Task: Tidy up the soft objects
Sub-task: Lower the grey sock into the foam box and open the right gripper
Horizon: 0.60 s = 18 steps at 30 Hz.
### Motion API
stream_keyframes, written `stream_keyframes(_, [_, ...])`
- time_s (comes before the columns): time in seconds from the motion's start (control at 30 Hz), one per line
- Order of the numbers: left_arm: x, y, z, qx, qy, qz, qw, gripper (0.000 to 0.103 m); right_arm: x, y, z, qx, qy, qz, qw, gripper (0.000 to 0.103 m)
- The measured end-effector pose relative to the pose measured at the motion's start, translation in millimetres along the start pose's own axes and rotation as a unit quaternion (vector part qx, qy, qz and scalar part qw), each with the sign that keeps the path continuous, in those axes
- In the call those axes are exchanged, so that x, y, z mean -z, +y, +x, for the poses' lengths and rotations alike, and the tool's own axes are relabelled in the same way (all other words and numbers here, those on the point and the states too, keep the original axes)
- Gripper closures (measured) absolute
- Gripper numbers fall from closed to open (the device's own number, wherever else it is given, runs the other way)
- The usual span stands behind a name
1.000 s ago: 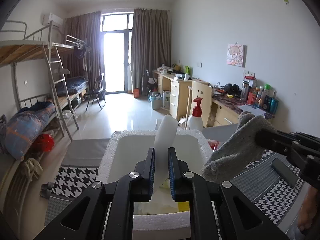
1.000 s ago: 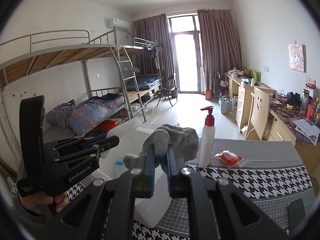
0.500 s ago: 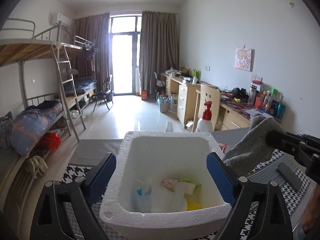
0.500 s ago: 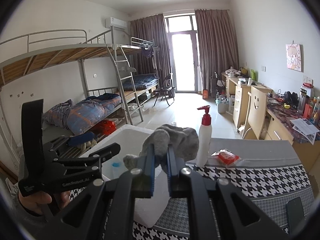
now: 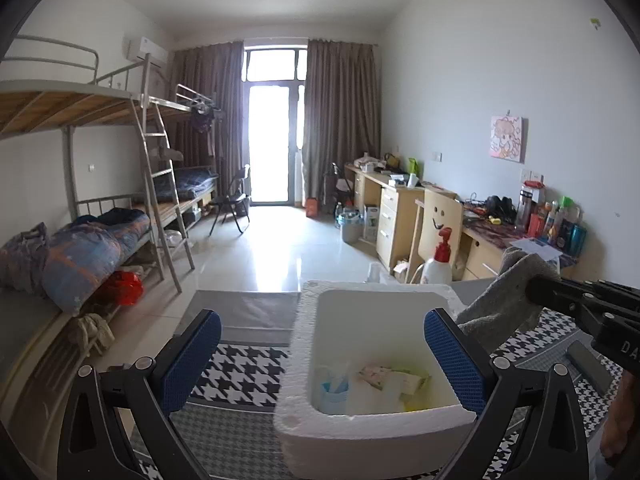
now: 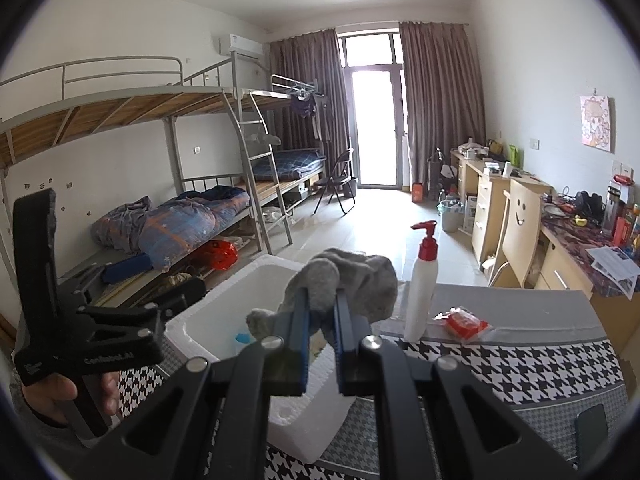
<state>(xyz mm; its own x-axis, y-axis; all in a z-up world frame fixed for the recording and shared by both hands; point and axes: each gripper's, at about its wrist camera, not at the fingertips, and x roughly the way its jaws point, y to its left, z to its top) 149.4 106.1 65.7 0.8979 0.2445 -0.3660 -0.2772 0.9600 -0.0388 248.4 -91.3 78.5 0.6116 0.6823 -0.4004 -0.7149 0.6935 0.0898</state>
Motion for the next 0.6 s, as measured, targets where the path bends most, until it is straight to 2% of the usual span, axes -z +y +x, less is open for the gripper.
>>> stream_keyframes(0.6, [7.7, 20.6, -9.8, -0.021, -0.002, -0.011, 0.9997, 0.001, -3.8, 13.3, 19.0, -0.017, 0.016, -0.002, 1.000, 0.090])
